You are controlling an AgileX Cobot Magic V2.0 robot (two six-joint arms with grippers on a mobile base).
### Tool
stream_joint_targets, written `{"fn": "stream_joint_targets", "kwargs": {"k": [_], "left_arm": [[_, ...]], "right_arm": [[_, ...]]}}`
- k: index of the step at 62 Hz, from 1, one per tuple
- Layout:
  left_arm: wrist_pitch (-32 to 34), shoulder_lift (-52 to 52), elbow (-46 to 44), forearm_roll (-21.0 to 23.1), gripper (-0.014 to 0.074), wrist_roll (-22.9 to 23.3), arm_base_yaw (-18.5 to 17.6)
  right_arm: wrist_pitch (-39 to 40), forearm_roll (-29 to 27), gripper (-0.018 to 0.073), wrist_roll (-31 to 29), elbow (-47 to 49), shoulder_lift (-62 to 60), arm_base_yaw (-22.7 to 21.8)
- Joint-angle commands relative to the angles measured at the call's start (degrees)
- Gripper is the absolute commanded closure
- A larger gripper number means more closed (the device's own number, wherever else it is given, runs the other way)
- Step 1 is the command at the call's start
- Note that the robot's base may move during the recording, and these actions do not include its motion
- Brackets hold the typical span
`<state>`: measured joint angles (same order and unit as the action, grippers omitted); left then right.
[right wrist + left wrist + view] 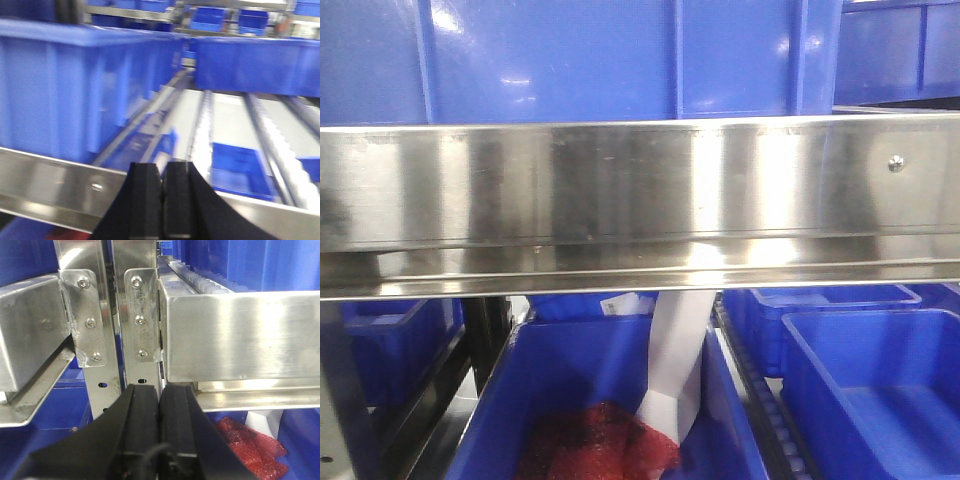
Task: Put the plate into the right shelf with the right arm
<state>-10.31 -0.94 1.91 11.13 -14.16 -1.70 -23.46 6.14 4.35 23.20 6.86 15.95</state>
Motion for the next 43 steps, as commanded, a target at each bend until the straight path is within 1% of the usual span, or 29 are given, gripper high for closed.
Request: {"fn": "stream_joint_targets", "kwargs": {"k": [1,4,7,14,19,32,35,43], "left_arm": [[4.9,-0.6,0.5,0.4,0.0643,0.2,-0.3],[4.9,-0.6,0.5,0.4,0.0643,0.2,-0.3],[4.9,-0.6,0.5,0.4,0.0643,0.2,-0.3],[4.9,-0.6,0.5,0.4,0.0643,0.2,-0.3],[4.9,-0.6,0.5,0.4,0.0643,0.2,-0.3],[4.9,-0.6,0.5,0.4,0.0643,0.2,-0.3],[4.9,-0.6,0.5,0.4,0.0643,0.2,-0.3],[4.9,-0.6,0.5,0.4,0.0643,0.2,-0.3]], "right_arm": [[9.2,-7.5,0.053,-8.5,-2.3,-1.1,-5.8],[11.0,-11.9,0.053,-12.5,-4.9,-2.3,-8.4],[12.6,-13.8,0.053,-14.6,-7.1,-3.4,-10.3],[16.4,-14.0,0.053,-14.6,-12.7,-6.3,-13.8],[19.1,-14.0,0.053,-14.6,-16.4,-7.9,-15.1],[27.7,-14.0,0.053,-13.7,-24.7,-8.2,-16.1],[26.2,-14.0,0.053,-13.5,-24.4,-8.2,-16.1],[26.5,-13.9,0.053,-13.4,-24.4,-8.2,-16.1]]}}
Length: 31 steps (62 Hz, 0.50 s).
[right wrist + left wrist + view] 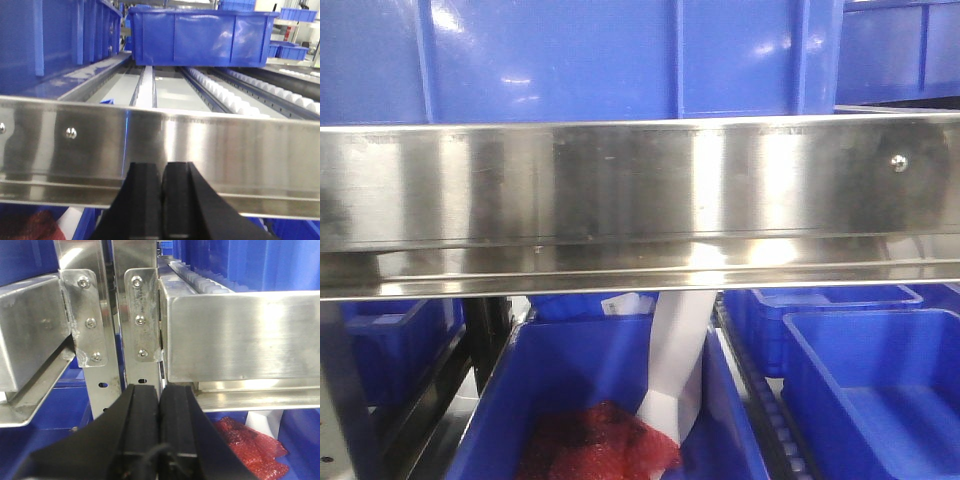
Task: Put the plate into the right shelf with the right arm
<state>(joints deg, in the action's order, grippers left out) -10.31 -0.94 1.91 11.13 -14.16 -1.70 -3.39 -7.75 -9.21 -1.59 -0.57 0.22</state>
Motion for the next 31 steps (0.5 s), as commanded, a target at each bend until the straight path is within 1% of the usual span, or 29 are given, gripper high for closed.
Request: {"fn": "stream_joint_targets", "kwargs": {"k": [1,11,31], "left_arm": [[4.9,-0.6,0.5,0.4,0.0643,0.2,-0.3],[4.9,-0.6,0.5,0.4,0.0643,0.2,-0.3],[4.9,-0.6,0.5,0.4,0.0643,0.2,-0.3]], "right_arm": [[6.5,0.0,0.053,0.5,0.3,-0.8,-0.4],[6.4,-0.1,0.053,3.0,0.3,-0.8,-0.4],[6.3,-0.1,0.053,3.1,0.3,-0.8,-0.4]]}}
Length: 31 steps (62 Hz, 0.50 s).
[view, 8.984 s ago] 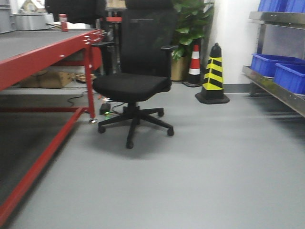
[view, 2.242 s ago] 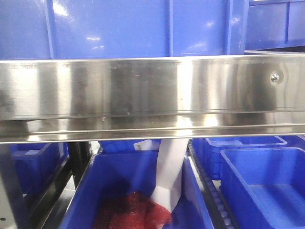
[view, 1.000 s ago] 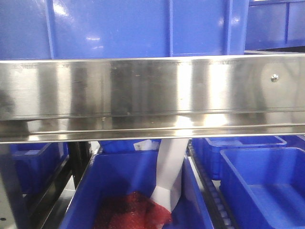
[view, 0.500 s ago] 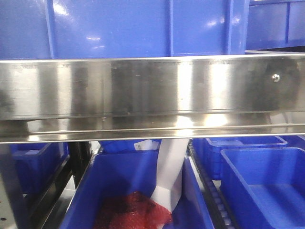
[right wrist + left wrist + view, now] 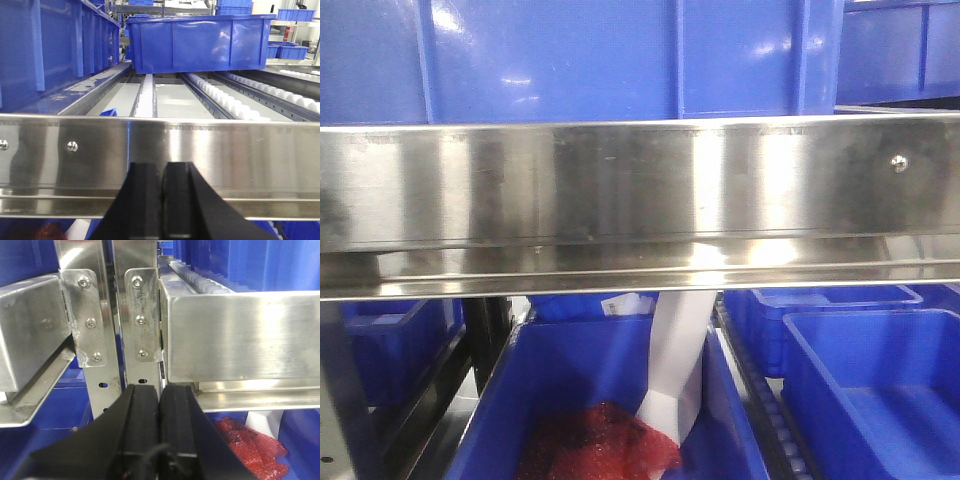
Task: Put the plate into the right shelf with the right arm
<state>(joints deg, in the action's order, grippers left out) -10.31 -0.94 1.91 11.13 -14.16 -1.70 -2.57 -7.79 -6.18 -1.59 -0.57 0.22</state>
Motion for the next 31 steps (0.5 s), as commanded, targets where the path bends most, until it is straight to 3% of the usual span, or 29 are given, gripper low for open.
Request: {"fn": "stream_joint_targets", "kwargs": {"k": [1,31], "left_arm": [[4.9,-0.6,0.5,0.4,0.0643,0.2,-0.3],[4.9,-0.6,0.5,0.4,0.0643,0.2,-0.3]], "right_arm": [[5.5,0.0,0.053,0.1,0.3,-0.8,-0.4],[5.5,0.0,0.053,0.1,0.3,-0.8,-0.4]]}}
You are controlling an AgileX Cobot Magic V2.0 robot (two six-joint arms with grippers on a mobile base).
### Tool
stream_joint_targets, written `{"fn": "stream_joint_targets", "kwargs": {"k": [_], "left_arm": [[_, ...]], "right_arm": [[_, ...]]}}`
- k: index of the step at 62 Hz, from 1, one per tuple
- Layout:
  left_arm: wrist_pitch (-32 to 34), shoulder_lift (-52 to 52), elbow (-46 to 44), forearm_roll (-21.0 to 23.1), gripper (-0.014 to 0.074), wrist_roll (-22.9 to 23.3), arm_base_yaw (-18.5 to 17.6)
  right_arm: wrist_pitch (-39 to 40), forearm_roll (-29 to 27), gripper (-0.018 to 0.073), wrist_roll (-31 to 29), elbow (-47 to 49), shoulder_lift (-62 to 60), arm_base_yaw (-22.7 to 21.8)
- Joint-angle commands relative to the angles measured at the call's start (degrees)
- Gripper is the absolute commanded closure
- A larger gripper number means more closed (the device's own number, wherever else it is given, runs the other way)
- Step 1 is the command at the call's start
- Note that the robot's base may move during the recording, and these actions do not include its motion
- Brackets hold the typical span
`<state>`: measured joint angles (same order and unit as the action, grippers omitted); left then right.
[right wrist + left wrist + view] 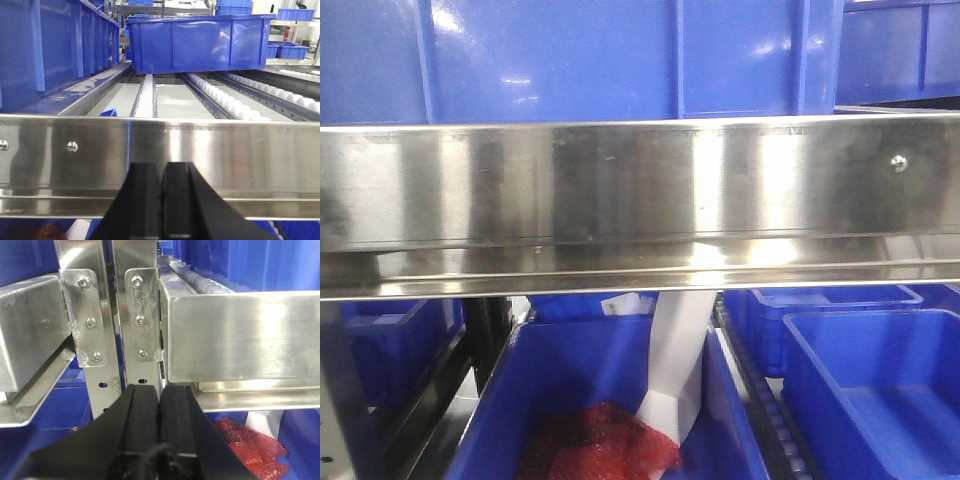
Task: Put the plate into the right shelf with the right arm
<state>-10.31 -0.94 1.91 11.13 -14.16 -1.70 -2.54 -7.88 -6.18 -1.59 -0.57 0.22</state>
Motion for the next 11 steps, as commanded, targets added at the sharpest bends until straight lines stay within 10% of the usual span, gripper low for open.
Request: {"fn": "stream_joint_targets", "kwargs": {"k": [1,11], "left_arm": [[4.9,-0.6,0.5,0.4,0.0643,0.2,-0.3],[4.9,-0.6,0.5,0.4,0.0643,0.2,-0.3]], "right_arm": [[5.5,0.0,0.053,0.1,0.3,-0.8,-0.4],[5.5,0.0,0.053,0.1,0.3,-0.8,-0.4]]}}
